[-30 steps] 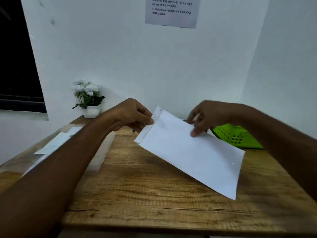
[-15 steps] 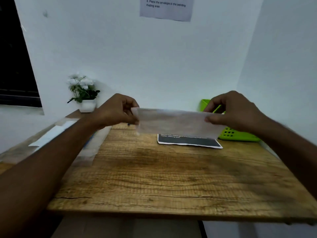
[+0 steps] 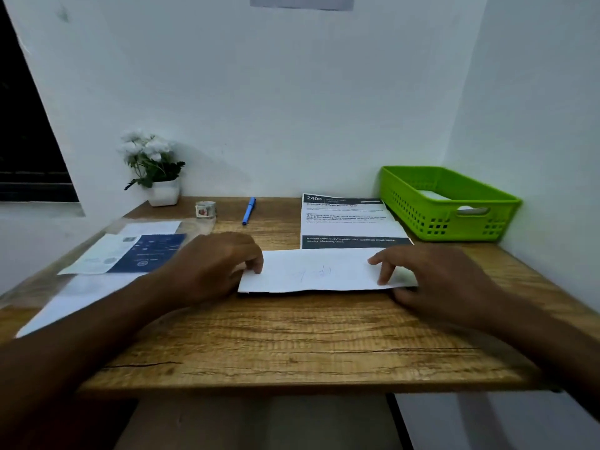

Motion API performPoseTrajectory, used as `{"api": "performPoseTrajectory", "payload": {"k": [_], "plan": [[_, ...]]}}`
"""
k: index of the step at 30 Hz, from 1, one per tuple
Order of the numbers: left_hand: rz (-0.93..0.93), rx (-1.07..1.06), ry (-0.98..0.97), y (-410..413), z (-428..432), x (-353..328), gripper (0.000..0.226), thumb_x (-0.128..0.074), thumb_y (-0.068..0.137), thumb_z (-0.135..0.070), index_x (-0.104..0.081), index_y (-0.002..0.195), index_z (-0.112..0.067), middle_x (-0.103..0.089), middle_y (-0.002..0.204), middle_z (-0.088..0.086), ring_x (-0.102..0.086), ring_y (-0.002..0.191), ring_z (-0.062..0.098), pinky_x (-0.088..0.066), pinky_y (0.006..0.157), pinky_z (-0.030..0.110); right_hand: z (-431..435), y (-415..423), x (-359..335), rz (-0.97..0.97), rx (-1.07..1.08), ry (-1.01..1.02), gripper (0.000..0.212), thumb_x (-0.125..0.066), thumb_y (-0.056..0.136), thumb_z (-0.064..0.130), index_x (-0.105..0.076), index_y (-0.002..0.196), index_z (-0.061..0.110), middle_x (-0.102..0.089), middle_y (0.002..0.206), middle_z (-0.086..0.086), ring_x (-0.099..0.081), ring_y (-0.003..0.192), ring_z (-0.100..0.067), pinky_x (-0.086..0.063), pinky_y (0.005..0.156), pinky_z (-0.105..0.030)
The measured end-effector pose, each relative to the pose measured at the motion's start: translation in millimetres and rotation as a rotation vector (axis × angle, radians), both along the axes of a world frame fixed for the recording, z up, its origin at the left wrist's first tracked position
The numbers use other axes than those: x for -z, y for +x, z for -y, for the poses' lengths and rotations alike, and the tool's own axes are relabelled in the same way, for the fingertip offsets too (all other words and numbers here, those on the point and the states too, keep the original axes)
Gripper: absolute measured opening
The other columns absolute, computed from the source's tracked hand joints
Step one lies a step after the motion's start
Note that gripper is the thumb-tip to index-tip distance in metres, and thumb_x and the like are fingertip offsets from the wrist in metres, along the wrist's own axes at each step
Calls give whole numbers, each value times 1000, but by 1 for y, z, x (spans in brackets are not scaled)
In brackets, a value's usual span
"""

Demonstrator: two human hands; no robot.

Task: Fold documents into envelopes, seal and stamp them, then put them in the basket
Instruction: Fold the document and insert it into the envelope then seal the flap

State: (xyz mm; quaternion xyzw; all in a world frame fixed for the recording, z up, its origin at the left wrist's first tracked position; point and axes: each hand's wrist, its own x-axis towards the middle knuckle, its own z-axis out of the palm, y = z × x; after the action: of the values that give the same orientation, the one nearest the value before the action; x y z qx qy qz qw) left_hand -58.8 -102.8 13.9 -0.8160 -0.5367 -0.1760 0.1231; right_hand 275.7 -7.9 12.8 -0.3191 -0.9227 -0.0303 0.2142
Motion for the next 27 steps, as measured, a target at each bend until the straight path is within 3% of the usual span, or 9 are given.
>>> {"api": "performPoseTrajectory", "payload": {"k": [7,13,16,19,21,23,27], "plan": [[10,-27,-37,-5,10,5,27,-65,84,-5,-65,93,-30,-64,99,-12,-57,90,4,-45,73,16,1,10,0,39,-51,-100,21,-60,74,40,-53,91,50,-55,115,46,-48,97,26,-46,76,-20],[41,-83,-80,-2,16,5,29,-58,87,-6,-67,95,-32,-61,94,-21,-49,82,-14,-35,68,3,4,14,-2,104,-119,-119,18,-60,80,58,-58,95,49,-51,115,51,-48,106,24,-48,84,-22],[52,-69,-56,0,18,2,24,-58,84,-9,-70,92,-28,-65,89,-18,-49,75,-12,-34,66,5,6,12,-4,93,-153,-106,30,-49,77,71,-60,95,49,-55,113,47,-52,107,20,-51,85,-26],[41,-34,-24,6,11,-7,23,-59,80,-7,-70,90,-24,-64,89,-16,-50,74,-9,-39,66,11,1,1,-4,-13,-210,-127,30,-53,82,63,-64,103,45,-64,108,35,-61,101,10,-54,79,-33],[55,3,-2,16,0,-13,21,-54,81,-17,-68,93,-26,-67,94,-12,-57,81,0,-49,68,22,-7,-12,-6,-94,-253,-175,30,-56,84,57,-65,108,39,-67,107,28,-63,100,4,-56,75,-37],[33,13,-40,28,-11,-14,20,-51,87,-34,-66,101,-29,-65,104,-12,-59,94,6,-51,77,29,-13,-29,-8,-125,-285,-234,31,-59,85,56,-65,110,39,-66,112,23,-61,107,0,-55,81,-38],[-78,-56,-178,41,-30,0,48,-47,85,-68,-58,116,-34,-57,124,-15,-52,111,5,-46,88,28,-18,-59,0,-28,-337,-283,29,-64,89,49,-64,116,40,-59,124,24,-52,118,3,-45,98,-31]]}}
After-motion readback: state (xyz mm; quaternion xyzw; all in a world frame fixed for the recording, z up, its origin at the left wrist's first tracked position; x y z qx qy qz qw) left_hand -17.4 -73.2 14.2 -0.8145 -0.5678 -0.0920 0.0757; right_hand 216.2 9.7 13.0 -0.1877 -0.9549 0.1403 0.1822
